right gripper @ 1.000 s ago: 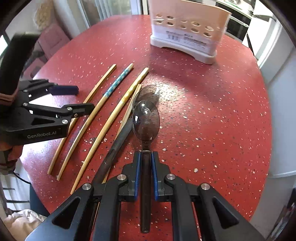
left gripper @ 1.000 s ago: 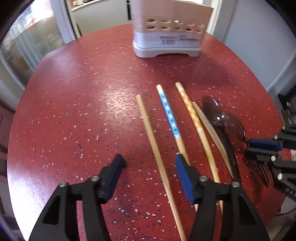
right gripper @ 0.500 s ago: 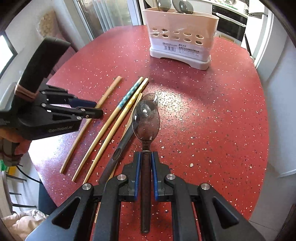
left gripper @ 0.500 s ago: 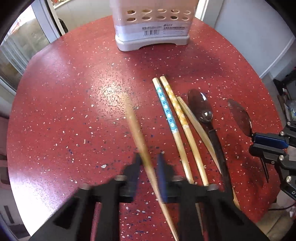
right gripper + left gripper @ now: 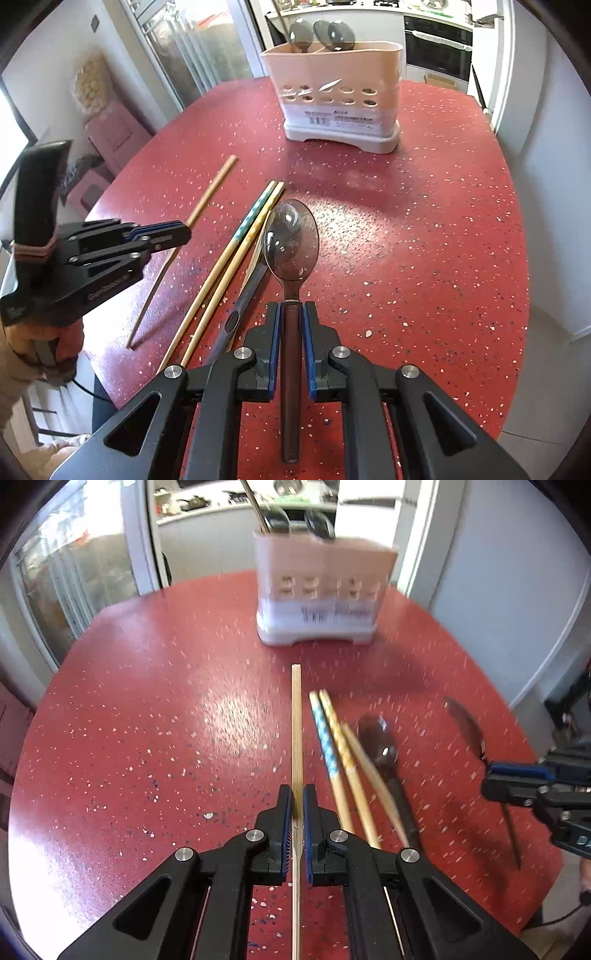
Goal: Organize utensils
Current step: 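Grasp a plain wooden chopstick with the left tool while the right tool holds its spoon, then lift the spoon and chopstick with both tools and carry them over the holder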
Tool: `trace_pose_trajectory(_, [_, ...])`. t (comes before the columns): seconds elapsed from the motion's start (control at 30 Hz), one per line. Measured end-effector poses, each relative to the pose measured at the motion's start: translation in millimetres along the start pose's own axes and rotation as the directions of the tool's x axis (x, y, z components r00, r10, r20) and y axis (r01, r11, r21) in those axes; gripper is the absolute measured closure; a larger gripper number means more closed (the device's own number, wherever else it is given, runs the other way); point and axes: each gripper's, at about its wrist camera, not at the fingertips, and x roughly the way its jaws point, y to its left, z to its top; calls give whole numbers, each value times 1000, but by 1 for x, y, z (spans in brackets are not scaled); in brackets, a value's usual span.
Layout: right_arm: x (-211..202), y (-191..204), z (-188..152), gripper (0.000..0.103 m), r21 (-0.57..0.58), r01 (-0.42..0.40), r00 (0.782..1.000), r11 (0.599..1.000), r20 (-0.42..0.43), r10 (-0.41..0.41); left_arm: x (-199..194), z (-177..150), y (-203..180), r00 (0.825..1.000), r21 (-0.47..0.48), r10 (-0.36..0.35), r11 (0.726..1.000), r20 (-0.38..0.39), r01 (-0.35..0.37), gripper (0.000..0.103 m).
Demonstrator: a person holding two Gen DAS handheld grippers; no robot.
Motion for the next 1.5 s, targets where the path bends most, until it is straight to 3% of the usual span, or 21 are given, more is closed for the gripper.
trace_pose_trajectory(0.3, [-14,-8,8,90,34,-40,996,999,83,37,-47,12,9,987,-111,-22,993,160,40,69])
trace_pose_trajectory(0.73, [-47,-19,37,90,54,-83,976,995,207,70,-74,45,7,958,-124,-39,989,283,76,69])
trace_pose_trajectory(1.5, [-59,-51,144,90,84,-143,932,986,346,106,-80,166,21,896,-139,-48,983,441,121,69])
